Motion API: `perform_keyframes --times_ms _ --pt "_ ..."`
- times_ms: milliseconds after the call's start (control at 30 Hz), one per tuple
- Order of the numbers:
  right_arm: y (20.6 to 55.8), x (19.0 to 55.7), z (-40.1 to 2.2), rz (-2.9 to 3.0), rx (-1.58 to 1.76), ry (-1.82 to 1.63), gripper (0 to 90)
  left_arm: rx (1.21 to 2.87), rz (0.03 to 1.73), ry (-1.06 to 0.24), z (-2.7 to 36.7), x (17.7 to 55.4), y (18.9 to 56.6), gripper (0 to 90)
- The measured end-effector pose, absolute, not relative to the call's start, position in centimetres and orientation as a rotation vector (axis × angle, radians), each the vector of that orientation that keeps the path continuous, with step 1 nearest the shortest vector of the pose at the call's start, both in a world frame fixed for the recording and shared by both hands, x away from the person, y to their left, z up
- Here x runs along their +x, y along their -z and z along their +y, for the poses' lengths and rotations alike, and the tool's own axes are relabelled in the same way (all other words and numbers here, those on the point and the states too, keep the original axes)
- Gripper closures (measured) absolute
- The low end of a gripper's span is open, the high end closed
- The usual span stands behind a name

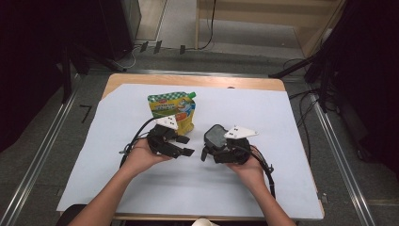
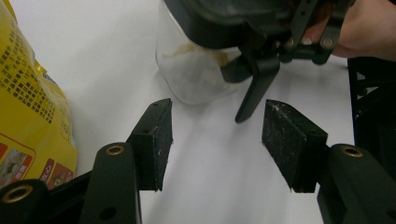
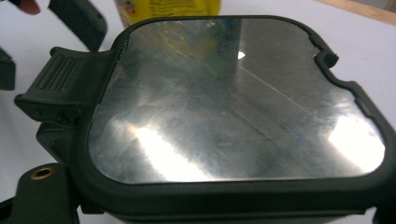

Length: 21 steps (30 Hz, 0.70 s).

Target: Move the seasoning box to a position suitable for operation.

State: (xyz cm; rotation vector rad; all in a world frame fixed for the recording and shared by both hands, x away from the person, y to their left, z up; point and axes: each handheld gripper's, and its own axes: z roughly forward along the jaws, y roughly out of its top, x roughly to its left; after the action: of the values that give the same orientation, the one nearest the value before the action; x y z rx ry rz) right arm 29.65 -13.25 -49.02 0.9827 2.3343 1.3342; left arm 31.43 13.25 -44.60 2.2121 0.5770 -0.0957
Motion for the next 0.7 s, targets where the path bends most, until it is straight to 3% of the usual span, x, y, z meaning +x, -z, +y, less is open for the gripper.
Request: perform_keyframes --times_ms 300,700 --pt "50.1 28.6 -11.2 2.374 0.893 -1.290 16.1 2.211 0.572 0.079 13.3 31.4 44.6 43.0" --pt "49.4 27.8 -12.5 2.420 0.914 -1.271 16.1 2.190 0.616 0.110 13.4 31.5 44.4 46.9"
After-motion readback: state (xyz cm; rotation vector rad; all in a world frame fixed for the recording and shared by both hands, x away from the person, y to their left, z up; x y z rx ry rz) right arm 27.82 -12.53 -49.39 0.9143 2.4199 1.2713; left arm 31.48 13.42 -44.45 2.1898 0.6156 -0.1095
